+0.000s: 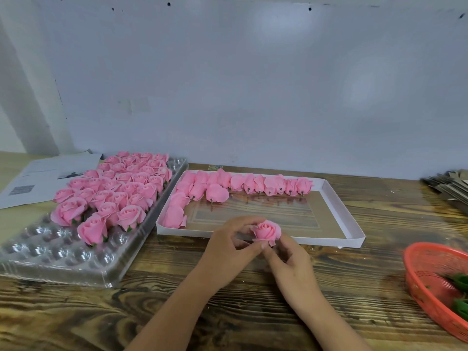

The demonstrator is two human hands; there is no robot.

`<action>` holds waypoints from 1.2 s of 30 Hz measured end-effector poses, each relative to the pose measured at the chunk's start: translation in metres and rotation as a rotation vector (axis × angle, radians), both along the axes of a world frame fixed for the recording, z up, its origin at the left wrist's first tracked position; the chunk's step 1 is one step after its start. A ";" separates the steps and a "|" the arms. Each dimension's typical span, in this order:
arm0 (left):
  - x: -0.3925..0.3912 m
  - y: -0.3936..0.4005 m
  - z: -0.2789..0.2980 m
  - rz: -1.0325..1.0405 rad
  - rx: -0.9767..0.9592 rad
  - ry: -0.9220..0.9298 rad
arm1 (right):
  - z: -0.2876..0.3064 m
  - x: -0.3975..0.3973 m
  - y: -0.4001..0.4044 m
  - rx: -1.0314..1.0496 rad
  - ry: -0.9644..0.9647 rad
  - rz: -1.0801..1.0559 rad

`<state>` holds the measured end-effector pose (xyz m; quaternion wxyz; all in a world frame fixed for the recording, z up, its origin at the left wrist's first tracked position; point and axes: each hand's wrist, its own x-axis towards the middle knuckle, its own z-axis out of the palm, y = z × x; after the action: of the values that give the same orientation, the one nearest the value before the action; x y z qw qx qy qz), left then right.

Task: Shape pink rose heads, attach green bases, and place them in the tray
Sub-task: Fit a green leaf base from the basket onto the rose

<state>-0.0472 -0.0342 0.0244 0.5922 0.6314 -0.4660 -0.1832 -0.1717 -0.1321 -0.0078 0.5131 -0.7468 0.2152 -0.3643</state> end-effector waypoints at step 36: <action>0.000 0.006 0.001 0.050 0.055 -0.031 | -0.003 0.001 0.002 -0.068 0.061 0.036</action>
<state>-0.0474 -0.0280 0.0256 0.5718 0.6614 -0.4541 -0.1713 -0.1706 -0.1302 -0.0109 0.4870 -0.7785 0.2045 -0.3390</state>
